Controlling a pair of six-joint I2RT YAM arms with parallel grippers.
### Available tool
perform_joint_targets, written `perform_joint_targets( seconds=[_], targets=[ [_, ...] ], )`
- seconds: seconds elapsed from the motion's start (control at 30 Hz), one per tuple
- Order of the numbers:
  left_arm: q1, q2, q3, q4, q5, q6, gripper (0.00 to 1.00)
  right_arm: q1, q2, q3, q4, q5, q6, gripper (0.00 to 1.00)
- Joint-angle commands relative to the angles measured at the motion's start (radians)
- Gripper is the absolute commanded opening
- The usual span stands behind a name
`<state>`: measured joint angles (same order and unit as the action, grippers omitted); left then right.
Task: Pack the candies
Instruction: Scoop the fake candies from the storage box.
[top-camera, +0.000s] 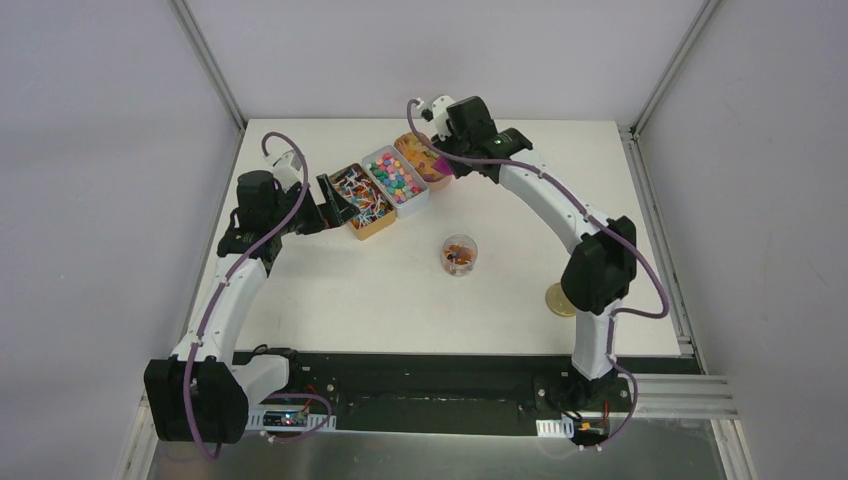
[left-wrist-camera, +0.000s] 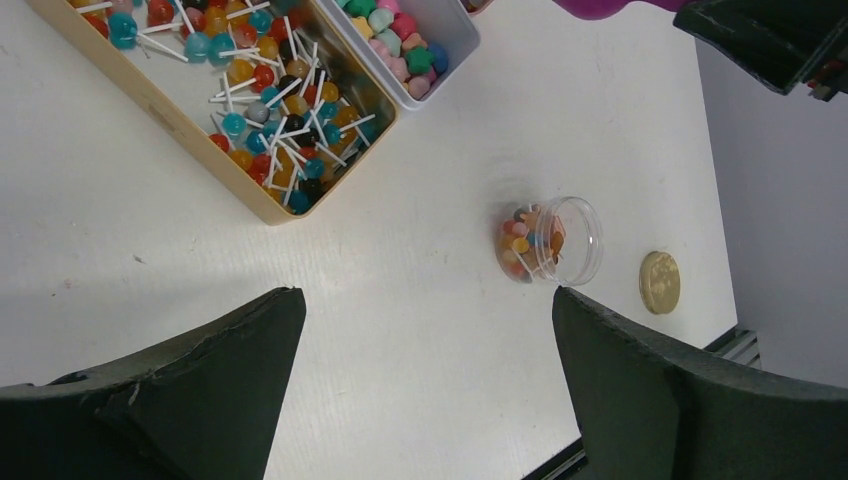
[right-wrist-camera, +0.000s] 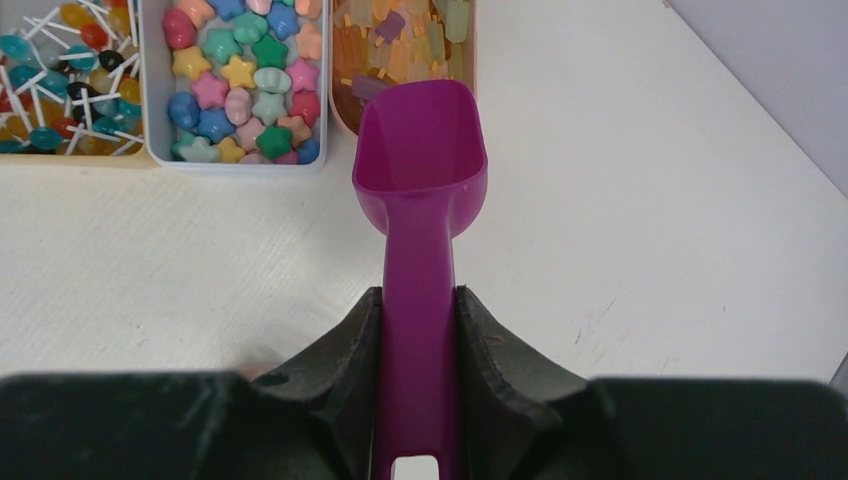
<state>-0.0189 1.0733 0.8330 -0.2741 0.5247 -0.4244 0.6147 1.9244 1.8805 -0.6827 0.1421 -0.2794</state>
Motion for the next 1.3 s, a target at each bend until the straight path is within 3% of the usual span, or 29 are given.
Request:
perform_joint_targets(
  seconds=[0.0, 0.63, 1.27],
  targets=[
    [-0.005, -0.019, -0.008, -0.002, -0.006, 0.035, 0.99, 0.0, 0.068, 0.137, -0.071, 0.043, -0.019, 0.0],
    [-0.004, -0.023, -0.013, -0.001, -0.014, 0.034, 0.99, 0.0, 0.322, 0.406, -0.205, 0.074, -0.076, 0.0],
    [-0.002, -0.03, -0.02, -0.002, -0.021, 0.031, 0.99, 0.014, 0.387, 0.382, -0.118, 0.037, -0.085, 0.0]
  ],
)
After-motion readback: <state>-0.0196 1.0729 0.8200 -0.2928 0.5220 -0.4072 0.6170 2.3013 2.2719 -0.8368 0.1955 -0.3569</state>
